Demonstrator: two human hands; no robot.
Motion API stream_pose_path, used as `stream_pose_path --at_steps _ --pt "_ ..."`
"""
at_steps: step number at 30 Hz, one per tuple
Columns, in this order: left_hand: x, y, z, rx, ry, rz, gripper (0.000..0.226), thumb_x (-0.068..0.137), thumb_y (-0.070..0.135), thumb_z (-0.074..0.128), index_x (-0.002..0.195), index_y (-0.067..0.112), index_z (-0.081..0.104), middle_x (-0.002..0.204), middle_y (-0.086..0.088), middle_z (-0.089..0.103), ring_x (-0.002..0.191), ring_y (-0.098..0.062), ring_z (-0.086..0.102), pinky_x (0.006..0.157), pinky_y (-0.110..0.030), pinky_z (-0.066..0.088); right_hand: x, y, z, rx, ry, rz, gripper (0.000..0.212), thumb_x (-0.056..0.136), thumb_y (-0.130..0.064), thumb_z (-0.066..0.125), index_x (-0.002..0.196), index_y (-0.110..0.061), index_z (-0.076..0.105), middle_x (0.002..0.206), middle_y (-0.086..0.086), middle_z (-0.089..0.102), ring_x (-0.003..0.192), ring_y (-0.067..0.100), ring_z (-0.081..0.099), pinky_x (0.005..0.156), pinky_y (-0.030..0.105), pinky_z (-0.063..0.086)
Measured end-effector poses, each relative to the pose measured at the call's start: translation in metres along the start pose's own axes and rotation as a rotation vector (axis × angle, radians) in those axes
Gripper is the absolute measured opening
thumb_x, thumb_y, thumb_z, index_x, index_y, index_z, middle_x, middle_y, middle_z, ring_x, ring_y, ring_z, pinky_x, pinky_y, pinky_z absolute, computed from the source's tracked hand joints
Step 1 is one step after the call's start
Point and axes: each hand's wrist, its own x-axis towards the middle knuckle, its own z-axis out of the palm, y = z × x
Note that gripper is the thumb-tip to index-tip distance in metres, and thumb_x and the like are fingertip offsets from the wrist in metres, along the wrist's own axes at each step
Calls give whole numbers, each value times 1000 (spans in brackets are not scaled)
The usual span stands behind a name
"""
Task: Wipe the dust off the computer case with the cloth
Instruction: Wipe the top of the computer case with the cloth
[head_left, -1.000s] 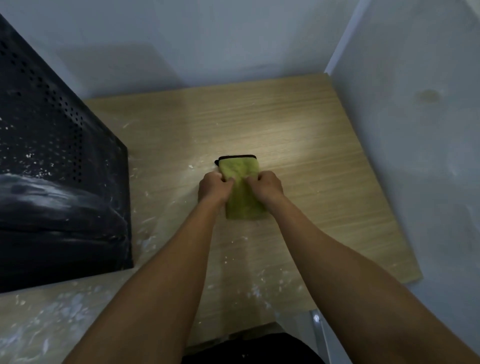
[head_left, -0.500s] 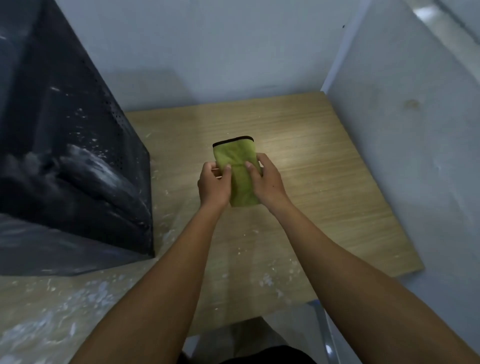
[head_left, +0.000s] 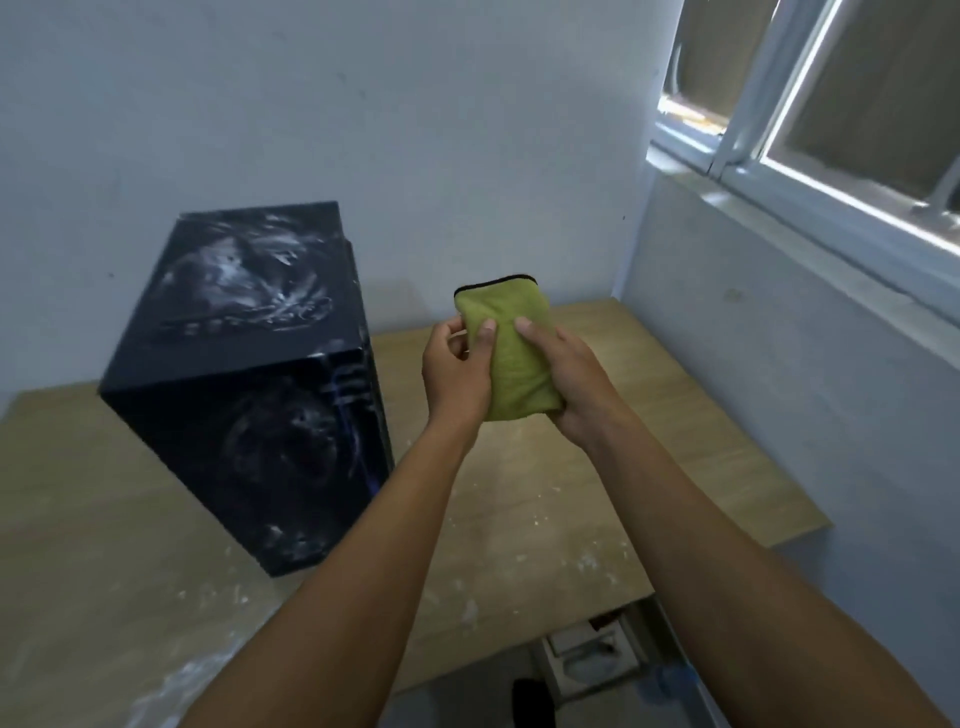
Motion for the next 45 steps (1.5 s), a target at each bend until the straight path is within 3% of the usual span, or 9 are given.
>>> stream_pose_path --at_steps 5,10,16,21,25,29,34,40,45 --pt "-20 48 -14 -106 3 128 8 94 25 64 98 23 57 98 -2 71 89 -14 68 78 -29 56 -38 -36 29 216 -150 38 38 93 -18 59 127 -2 57 118 15 66 100 25 67 77 35 58" --pt "-25 82 -36 -154 25 231 7 93 25 66 96 27 60 102 -1 71 91 -12 69 74 -24 57 -53 -51 57 304 -312 3 43 93 -16 57 135 -6 51 130 16 60 117 29 59 92 40 53" --pt "-7 102 -80 111 24 260 19 90 31 70 103 16 69 95 2 72 89 -11 69 80 -31 58 -49 -57 82 282 -337 37 34 98 -16 50 132 -13 53 124 11 65 111 27 64 81 41 57" --pt "6 108 -129 548 61 419 25 91 37 67 107 19 71 90 16 67 85 3 63 73 -13 49 -32 -63 97 62 -305 33 27 99 -12 48 124 -17 57 116 10 68 106 30 65 84 44 55" --pt "7 108 -167 832 42 475 40 87 49 66 116 22 68 102 15 68 95 1 61 82 -20 50 -22 -69 108 -435 -257 -158 27 98 -8 43 110 -23 63 96 -2 69 89 17 65 67 25 51" --pt "1 109 -198 1061 -11 451 82 70 82 56 131 26 60 131 11 60 123 -6 50 100 -30 45 -13 -68 120 -934 -245 -461 35 90 -6 36 102 -23 64 94 0 66 86 22 60 72 32 49" --pt "-10 112 -209 1303 -52 416 109 61 91 45 145 21 44 151 9 42 141 -8 32 114 -29 28 -31 -50 134 -1430 -410 -692 46 93 -14 45 133 -34 53 133 -3 52 113 27 54 90 35 44" --pt "-5 110 -213 1415 -97 416 125 54 102 23 140 15 47 146 4 48 136 -12 40 113 -32 32 -29 -48 130 -1417 -561 -619 49 94 -54 47 139 -34 48 145 -6 33 126 21 46 103 33 36" --pt "3 105 -216 1517 -110 398 124 58 100 22 151 19 33 158 7 30 146 -10 26 117 -35 29 -26 -34 128 -1250 -594 -530 46 98 -48 40 142 -34 44 150 -6 19 133 20 38 108 33 31"
